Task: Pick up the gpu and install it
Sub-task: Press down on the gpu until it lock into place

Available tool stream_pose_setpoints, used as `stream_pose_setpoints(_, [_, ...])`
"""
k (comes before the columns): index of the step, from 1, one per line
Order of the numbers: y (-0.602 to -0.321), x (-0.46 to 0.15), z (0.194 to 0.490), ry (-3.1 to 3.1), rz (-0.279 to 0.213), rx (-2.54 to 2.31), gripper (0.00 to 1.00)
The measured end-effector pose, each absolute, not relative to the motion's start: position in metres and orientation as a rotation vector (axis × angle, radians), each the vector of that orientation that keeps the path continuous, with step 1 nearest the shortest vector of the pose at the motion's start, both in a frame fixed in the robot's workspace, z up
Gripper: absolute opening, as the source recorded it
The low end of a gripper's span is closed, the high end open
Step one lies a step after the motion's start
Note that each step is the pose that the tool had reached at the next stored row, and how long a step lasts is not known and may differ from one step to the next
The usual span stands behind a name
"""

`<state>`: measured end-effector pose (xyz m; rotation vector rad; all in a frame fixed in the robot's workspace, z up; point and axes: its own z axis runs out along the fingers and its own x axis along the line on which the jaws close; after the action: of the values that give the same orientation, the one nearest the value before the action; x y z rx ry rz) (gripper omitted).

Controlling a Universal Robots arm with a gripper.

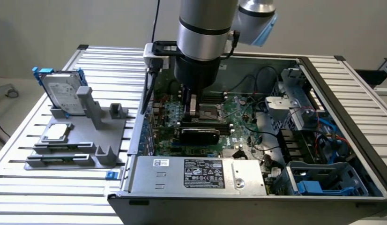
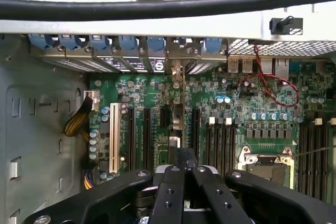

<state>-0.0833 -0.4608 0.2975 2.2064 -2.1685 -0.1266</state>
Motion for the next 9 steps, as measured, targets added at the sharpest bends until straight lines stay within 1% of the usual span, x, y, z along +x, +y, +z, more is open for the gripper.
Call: stream_pose_setpoints(9, [-0.453,-0.089,0.283,-2.149,-0.102,2.244,0.11])
